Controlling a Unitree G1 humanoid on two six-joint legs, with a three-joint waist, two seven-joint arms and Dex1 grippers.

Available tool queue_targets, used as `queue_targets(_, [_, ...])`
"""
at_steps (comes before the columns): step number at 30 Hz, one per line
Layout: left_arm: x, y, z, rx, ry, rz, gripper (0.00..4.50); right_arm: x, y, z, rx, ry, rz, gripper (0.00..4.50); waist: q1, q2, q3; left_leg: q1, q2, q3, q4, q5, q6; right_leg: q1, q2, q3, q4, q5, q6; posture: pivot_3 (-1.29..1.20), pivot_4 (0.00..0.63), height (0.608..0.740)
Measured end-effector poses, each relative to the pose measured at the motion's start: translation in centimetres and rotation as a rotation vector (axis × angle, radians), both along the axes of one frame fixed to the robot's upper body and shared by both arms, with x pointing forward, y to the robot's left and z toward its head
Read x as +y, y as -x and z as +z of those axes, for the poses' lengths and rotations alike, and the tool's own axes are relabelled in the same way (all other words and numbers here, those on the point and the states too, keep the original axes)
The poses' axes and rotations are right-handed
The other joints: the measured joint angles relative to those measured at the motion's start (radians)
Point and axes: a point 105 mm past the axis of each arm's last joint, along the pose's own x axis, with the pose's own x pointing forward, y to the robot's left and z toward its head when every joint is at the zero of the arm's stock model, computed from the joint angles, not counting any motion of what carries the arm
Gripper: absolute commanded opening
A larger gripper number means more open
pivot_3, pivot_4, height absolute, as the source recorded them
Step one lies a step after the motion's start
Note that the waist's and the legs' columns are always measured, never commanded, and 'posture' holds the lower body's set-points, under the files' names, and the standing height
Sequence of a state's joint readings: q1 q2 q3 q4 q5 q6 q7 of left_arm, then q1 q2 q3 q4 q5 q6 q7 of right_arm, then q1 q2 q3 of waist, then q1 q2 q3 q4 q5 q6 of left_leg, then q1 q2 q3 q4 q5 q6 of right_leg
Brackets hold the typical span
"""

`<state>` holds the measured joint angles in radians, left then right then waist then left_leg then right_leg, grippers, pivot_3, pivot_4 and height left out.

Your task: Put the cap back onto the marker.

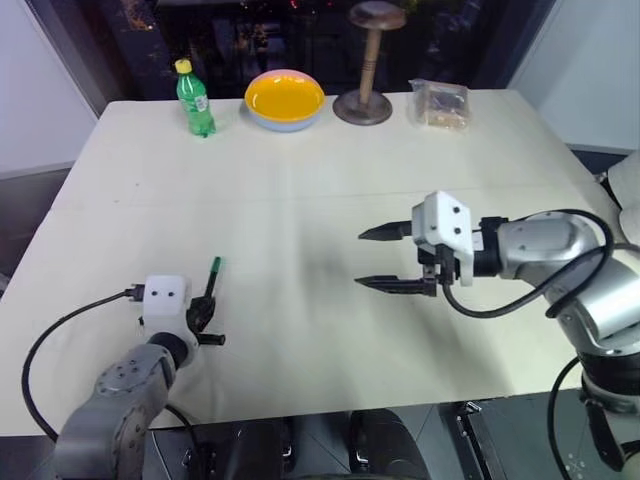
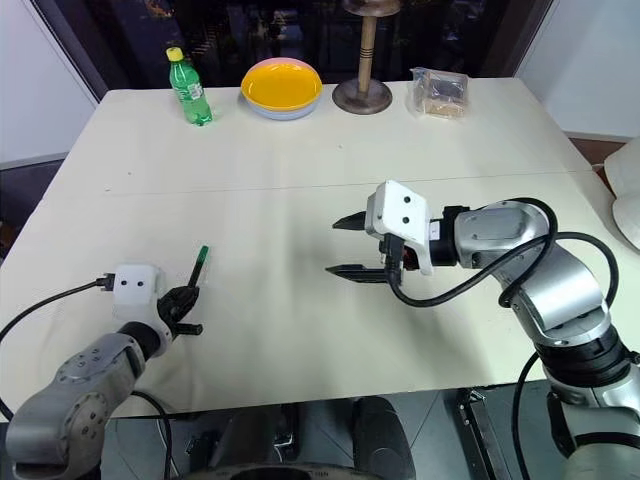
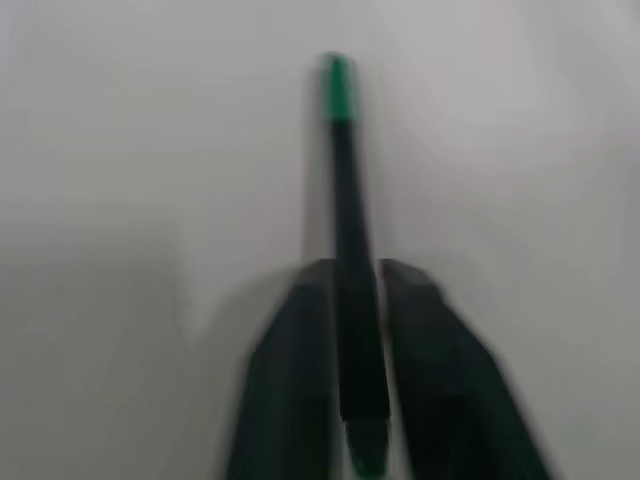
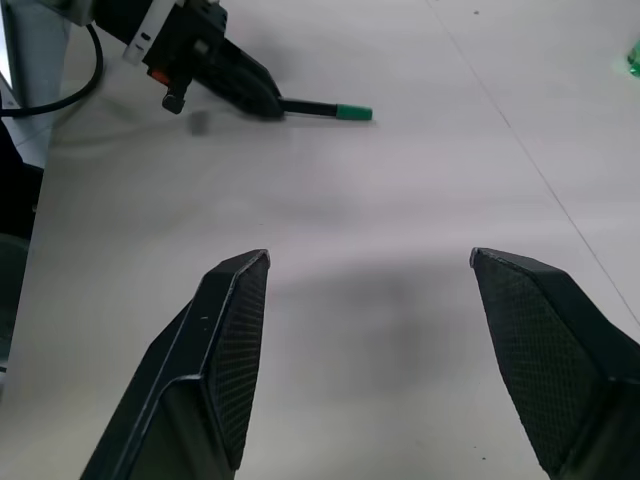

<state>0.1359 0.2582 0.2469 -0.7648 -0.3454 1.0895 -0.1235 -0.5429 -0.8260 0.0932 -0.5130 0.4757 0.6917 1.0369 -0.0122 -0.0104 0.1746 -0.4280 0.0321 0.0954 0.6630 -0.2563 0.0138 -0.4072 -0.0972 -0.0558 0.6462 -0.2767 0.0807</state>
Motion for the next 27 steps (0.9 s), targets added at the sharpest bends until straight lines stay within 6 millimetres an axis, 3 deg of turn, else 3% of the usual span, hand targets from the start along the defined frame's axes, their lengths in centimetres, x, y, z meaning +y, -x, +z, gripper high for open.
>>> queue_targets(4, [-0.1,0.0,0.1,-0.009,0.003,-0.003,4.42,-0.1,0.0,0.0,-0.003,0.007,-0.001,3.36,0.0,0.0,0.0,0.0,0.0,0.0,0.0,0.0,0.0,0.0,0.0,0.0,0.0,0.0,0.0,0.0,0.15,0.74])
queue_targets(11, [-0.4,0.4,1.8,-0.092,0.003,-0.022,4.42,-0.3,0.1,0.0,-0.006,0.02,0.0,3.36,-0.001,0.0,0.0,-0.001,0.0,0.0,-0.001,0.0,0.0,-0.001,0.0,0.0,-0.001,0.0,0.0,0.0,0.15,0.74])
queue_targets(19, [-0.3,2.7,3.2,-0.13,-0.027,-0.043,4.42,-1.1,-0.1,0.0,0.015,0.051,0.014,3.36,-0.002,0.001,0.0,-0.001,0.0,0.0,-0.002,0.0,0.0,-0.002,0.0,0.0,-0.003,0.0,0.0,0.0,0.15,0.74])
queue_targets(27, [0.0,3.0,4.5,-0.184,-0.041,-0.053,4.42,-1.3,-0.9,0.2,-0.002,0.053,0.031,3.36,-0.002,0.001,0.001,-0.001,0.0,0.0,-0.003,-0.001,0.001,-0.002,0.0,0.0,-0.007,0.0,-0.001,0.0,0.15,0.74])
